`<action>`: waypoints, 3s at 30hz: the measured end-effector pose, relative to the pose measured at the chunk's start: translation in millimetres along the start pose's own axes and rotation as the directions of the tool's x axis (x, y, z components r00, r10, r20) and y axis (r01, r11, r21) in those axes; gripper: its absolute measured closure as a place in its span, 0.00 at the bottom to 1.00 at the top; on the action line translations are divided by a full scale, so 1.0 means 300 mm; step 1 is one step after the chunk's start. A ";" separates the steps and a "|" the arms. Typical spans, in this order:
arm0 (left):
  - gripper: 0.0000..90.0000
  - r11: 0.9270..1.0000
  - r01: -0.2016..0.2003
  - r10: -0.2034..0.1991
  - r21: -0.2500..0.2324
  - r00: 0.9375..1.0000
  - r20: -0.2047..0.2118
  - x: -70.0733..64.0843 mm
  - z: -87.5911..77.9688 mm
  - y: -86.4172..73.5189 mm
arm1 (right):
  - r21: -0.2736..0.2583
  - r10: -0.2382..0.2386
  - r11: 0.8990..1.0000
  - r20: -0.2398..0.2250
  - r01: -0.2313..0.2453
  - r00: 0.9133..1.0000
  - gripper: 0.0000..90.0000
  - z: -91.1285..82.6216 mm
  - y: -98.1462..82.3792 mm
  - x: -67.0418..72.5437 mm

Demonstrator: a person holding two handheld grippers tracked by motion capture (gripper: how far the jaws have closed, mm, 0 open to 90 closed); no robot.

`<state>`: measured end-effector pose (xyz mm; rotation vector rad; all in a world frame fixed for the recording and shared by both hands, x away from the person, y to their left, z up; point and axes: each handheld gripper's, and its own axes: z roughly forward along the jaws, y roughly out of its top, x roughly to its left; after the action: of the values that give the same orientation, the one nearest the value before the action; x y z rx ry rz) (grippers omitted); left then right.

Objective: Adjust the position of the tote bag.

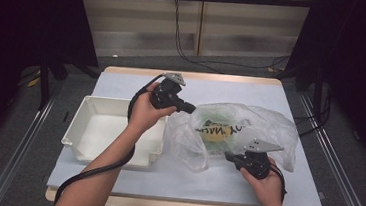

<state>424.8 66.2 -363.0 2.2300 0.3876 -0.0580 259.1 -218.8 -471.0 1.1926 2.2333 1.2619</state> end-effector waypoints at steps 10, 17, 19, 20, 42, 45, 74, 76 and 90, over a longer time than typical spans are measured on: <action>1.00 1.000 0.018 -0.018 -0.008 1.000 -0.009 0.025 -0.001 -0.001 | 0.009 -0.031 0.999 -0.021 0.031 0.999 1.00 0.007 -0.004 0.028; 1.00 0.999 0.042 -0.042 -0.016 0.999 -0.002 0.056 0.018 0.020 | 0.013 -0.030 0.999 -0.018 0.031 0.999 1.00 0.011 -0.016 0.019; 1.00 1.000 0.031 -0.031 -0.002 1.000 -0.001 0.073 0.024 0.028 | 0.013 -0.030 0.999 -0.018 0.030 0.999 1.00 0.013 -0.017 0.017; 1.00 0.999 0.037 -0.037 -0.004 0.999 -0.007 0.079 0.029 0.031 | 0.013 -0.030 0.999 -0.019 0.030 0.999 1.00 0.014 -0.018 0.016; 1.00 0.995 0.095 -0.095 0.012 0.995 -0.027 0.223 0.096 0.060 | 0.016 -0.018 1.000 -0.013 0.018 1.000 1.00 0.012 -0.032 -0.012; 1.00 0.996 0.082 -0.081 0.033 0.996 -0.022 0.240 0.104 0.066 | 0.029 -0.029 0.999 -0.018 0.029 0.999 1.00 0.019 -0.035 -0.007; 1.00 0.987 0.158 -0.156 0.018 0.985 -0.071 0.343 0.114 0.055 | 0.037 -0.033 0.999 -0.012 0.033 0.999 1.00 0.008 -0.044 -0.007; 1.00 0.985 0.169 -0.167 0.020 0.983 -0.081 0.343 0.111 0.054 | 0.037 -0.031 0.999 -0.013 0.032 0.999 1.00 0.008 -0.045 -0.007; 0.63 0.987 0.156 -0.160 -0.045 0.984 -0.078 0.270 0.059 0.076 | 0.016 -0.021 1.000 -0.018 0.021 1.000 1.00 -0.001 -0.034 -0.002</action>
<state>510.1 60.0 -371.3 2.1646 0.6054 -0.0434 254.1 -222.0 -479.1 1.1650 2.2667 1.2534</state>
